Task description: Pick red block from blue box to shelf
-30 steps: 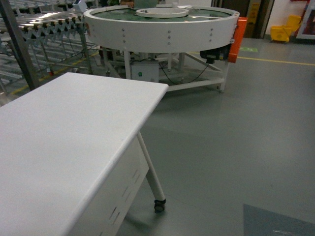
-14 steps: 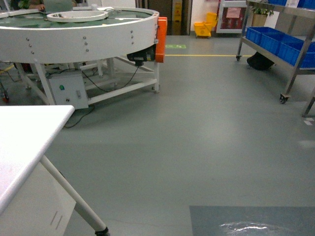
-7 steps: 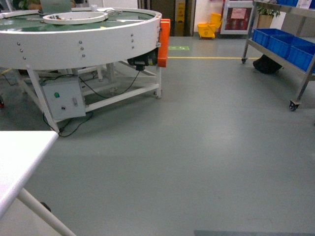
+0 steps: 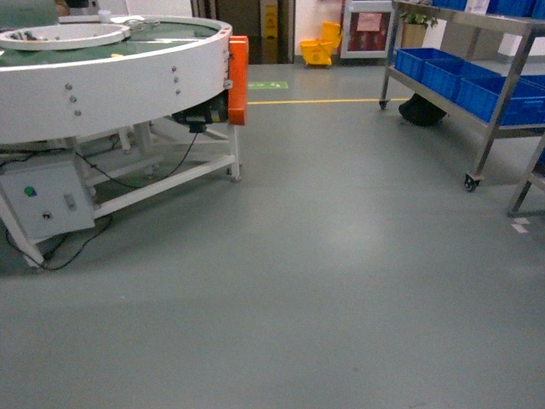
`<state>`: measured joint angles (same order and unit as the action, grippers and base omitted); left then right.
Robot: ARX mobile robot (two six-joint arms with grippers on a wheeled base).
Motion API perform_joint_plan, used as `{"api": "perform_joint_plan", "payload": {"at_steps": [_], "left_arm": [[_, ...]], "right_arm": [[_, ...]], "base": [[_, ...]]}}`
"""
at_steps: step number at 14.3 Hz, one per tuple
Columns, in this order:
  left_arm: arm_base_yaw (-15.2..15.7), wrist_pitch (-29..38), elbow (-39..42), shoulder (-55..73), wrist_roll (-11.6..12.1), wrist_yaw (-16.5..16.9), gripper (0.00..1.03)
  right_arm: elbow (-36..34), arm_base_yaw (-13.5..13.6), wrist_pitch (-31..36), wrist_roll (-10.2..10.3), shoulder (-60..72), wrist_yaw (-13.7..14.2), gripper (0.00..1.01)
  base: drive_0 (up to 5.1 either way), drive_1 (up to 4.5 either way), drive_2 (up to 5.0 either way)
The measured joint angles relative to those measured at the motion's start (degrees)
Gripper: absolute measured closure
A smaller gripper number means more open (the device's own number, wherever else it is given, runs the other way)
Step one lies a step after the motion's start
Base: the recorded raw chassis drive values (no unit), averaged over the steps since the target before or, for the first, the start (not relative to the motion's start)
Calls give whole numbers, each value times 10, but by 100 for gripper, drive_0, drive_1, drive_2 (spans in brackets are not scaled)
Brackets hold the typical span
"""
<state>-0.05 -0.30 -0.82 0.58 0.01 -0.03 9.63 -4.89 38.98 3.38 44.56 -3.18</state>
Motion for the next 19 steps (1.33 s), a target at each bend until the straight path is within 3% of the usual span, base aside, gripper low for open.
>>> {"api": "perform_joint_plan", "payload": {"at_steps": [19], "left_arm": [[0,2,0,0,0,0,5]], "right_arm": [[0,0,0,0,0,0,76]], "base": [[-145,289,-578]]}}
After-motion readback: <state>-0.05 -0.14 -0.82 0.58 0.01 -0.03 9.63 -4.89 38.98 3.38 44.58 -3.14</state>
